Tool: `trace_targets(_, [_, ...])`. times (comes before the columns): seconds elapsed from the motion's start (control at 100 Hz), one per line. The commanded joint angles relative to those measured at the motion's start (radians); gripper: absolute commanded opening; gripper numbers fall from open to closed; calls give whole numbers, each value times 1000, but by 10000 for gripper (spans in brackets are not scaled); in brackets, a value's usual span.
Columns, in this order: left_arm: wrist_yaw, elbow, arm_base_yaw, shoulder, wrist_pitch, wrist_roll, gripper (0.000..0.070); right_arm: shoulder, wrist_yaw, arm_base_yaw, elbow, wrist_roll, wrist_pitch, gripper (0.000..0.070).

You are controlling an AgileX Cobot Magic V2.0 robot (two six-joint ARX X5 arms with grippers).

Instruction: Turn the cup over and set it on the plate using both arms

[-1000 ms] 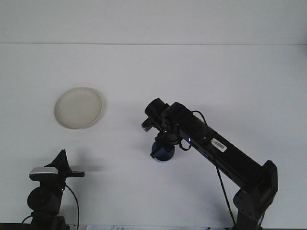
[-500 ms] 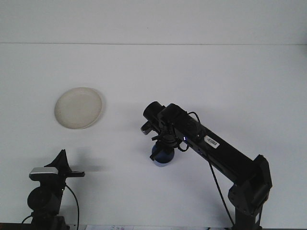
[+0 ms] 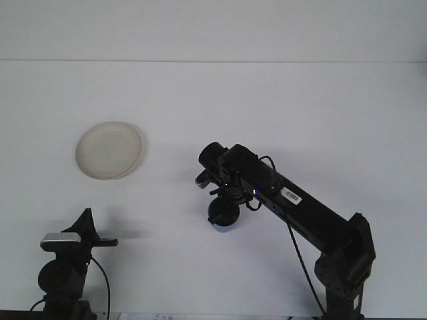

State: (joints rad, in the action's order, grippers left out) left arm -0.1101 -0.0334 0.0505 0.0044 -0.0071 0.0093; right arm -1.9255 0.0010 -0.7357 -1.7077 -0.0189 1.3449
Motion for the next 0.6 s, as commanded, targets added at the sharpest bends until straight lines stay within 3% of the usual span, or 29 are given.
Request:
trace_targets(0.0, [-6, 19, 1, -1, 12, 6, 16, -19, -1, -8, -16, -5, 35, 436])
trace_targets(0.06, [-6, 19, 1, -1, 12, 6, 16, -10, -1, -5, -20, -10, 35, 480])
trace_targets(0.59, [-6, 19, 1, -1, 12, 6, 16, 275, -3, 4, -198, -22, 34, 480])
